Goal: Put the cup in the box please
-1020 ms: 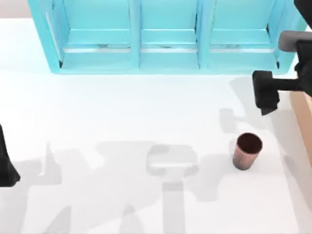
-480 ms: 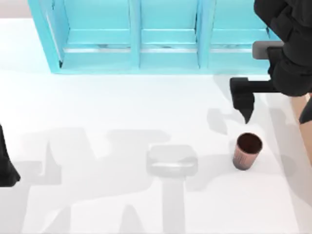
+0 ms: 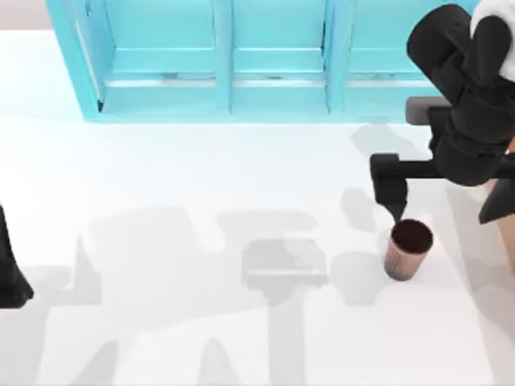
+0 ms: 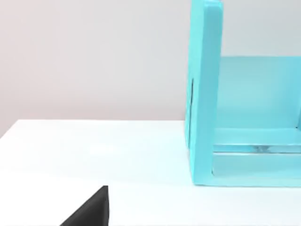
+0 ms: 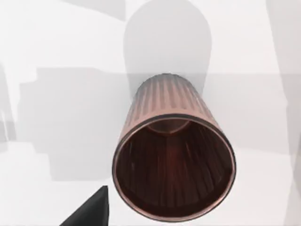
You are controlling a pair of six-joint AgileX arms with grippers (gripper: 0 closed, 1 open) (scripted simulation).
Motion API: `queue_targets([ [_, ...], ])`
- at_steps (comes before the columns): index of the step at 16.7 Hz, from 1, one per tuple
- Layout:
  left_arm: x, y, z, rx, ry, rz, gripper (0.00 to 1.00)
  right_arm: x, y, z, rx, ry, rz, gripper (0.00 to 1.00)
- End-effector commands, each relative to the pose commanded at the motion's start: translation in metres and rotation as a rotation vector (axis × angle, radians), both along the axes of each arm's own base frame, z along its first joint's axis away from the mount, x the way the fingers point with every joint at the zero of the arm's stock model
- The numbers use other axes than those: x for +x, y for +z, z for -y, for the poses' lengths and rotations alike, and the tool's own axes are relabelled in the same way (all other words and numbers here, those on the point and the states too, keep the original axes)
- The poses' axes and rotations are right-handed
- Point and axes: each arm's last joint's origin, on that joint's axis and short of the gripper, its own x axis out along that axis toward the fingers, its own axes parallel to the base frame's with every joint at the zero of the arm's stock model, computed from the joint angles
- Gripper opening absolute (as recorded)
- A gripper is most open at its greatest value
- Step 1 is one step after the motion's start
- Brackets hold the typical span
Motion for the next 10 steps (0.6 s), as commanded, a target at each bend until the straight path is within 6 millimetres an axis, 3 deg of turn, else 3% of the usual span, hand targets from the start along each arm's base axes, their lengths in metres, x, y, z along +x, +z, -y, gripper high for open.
queue_targets([
  [5, 0.0, 0.0, 0.0, 0.0, 0.0, 0.0, 1.0, -0.003, -0.052, 0.0, 0.001, 0.0, 0.001, 1.0],
  [10, 0.0, 0.0, 0.0, 0.0, 0.0, 0.0, 1.0, -0.004, -0.056, 0.001, -0.001, 0.0, -0.001, 1.0],
])
